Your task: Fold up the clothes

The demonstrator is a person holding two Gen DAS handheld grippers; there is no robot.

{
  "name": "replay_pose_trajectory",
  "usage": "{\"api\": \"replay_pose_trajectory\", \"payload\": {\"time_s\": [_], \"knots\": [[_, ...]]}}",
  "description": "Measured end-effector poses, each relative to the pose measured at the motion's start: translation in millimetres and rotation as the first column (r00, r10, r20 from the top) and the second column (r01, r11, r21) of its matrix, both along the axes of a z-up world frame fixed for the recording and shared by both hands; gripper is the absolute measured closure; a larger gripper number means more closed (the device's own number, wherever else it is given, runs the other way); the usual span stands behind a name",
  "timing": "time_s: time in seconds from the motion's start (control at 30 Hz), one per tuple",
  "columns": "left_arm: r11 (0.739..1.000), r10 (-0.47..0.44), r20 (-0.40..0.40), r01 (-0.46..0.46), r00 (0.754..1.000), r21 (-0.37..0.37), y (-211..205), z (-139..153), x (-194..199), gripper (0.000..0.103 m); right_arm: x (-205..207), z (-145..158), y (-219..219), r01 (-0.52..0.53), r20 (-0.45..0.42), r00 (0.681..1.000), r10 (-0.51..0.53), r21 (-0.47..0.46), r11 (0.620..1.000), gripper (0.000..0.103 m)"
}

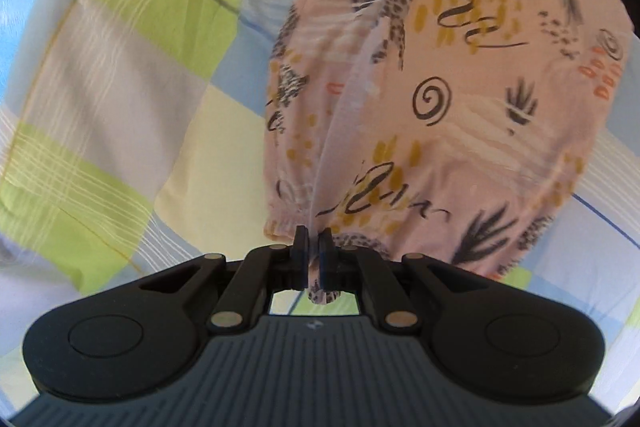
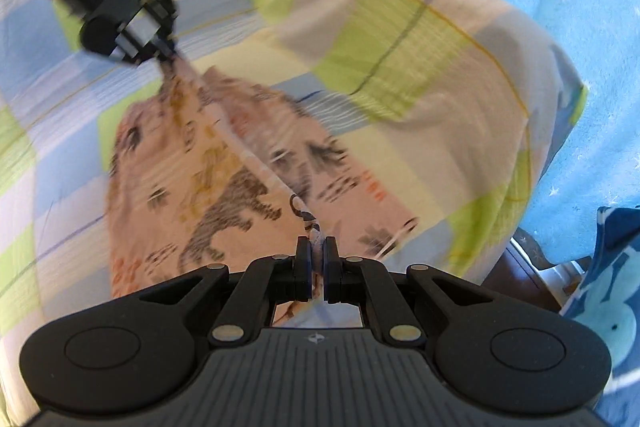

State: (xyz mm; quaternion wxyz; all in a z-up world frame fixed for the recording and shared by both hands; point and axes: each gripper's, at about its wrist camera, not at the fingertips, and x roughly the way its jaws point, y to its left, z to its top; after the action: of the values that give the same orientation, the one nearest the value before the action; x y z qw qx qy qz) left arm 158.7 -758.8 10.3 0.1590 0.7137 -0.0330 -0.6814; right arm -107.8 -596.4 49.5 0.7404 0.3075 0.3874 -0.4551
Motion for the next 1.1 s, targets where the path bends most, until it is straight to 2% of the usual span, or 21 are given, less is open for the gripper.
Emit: {"api": "replay_pose_trajectory", "payload": {"time_s": [0.2, 0.4, 0.47, 0.5, 0.53, 0.57, 0.67, 0.8, 0.9, 0.93, 1.0, 1.07, 1.1], "knots": [[0.990, 0.138, -0.011, -0.138, 0.990, 0.006, -29.8, -15.0, -0.3, 0.100, -17.9, -28.5, -48.3, 0.020, -0.017, 1.000, -0.020, 0.016, 1.000, 0.099], [0.970, 0.235, -0.010, -0.236, 0.972, -0.060, -44.4, -27.3, -1.1, 0.100, -29.4, -60.4, -65.7, 0.078, -0.004, 0.997, -0.078, 0.078, 0.994, 0.099], [0.956, 0.279, -0.010, -0.279, 0.960, -0.094, -48.2, -29.9, 1.7, 0.092, -32.3, -68.2, -68.8, 0.087, -0.002, 0.996, -0.087, 0.099, 0.991, 0.099], [0.947, 0.301, -0.010, -0.300, 0.954, -0.111, -50.1, -31.2, 3.1, 0.079, -33.3, -70.9, -68.6, 0.092, -0.005, 0.996, -0.092, 0.108, 0.990, 0.099], [0.938, 0.322, -0.010, -0.321, 0.947, -0.128, -52.0, -32.5, 4.5, 0.061, -34.2, -72.9, -68.0, 0.098, -0.010, 0.995, -0.098, 0.115, 0.989, 0.099], [0.926, 0.351, -0.014, -0.350, 0.936, -0.139, -54.6, -32.9, 7.7, 0.059, -34.7, -74.4, -67.2, 0.104, -0.015, 0.995, -0.103, 0.119, 0.987, 0.097], [0.876, 0.465, -0.054, -0.468, 0.884, -0.116, -61.7, -25.9, 23.9, 0.059, -37.3, -75.3, -63.9, 0.134, -0.027, 0.991, -0.132, 0.113, 0.984, 0.091], [0.833, 0.535, -0.098, -0.543, 0.839, -0.107, -53.2, -13.1, 38.4, 0.064, -45.2, -74.4, -58.6, 0.183, 0.013, 0.982, -0.186, 0.122, 0.976, 0.090], [0.777, 0.615, -0.132, -0.626, 0.778, -0.072, -44.9, -7.8, 54.4, 0.064, -44.5, -76.5, -56.0, 0.163, 0.035, 0.985, -0.169, 0.139, 0.977, 0.088], [0.747, 0.649, -0.152, -0.662, 0.745, -0.053, -42.7, -6.7, 60.9, 0.064, -44.5, -77.7, -56.0, 0.161, 0.043, 0.985, -0.168, 0.144, 0.977, 0.086], [0.670, 0.730, -0.198, -0.742, 0.654, 0.016, -40.5, -6.1, 73.7, 0.064, -43.5, -81.3, -58.7, 0.168, 0.064, 0.982, -0.179, 0.147, 0.975, 0.084], [0.584, 0.799, -0.241, -0.807, 0.551, 0.090, -41.5, -7.5, 83.1, 0.064, -40.1, -85.5, -61.1, 0.159, 0.066, 0.983, -0.169, 0.136, 0.978, 0.082], [0.551, 0.820, -0.251, -0.828, 0.514, 0.105, -42.3, -9.9, 84.9, 0.065, -36.7, -88.4, -62.1, 0.146, 0.060, 0.986, -0.155, 0.128, 0.981, 0.082]]}}
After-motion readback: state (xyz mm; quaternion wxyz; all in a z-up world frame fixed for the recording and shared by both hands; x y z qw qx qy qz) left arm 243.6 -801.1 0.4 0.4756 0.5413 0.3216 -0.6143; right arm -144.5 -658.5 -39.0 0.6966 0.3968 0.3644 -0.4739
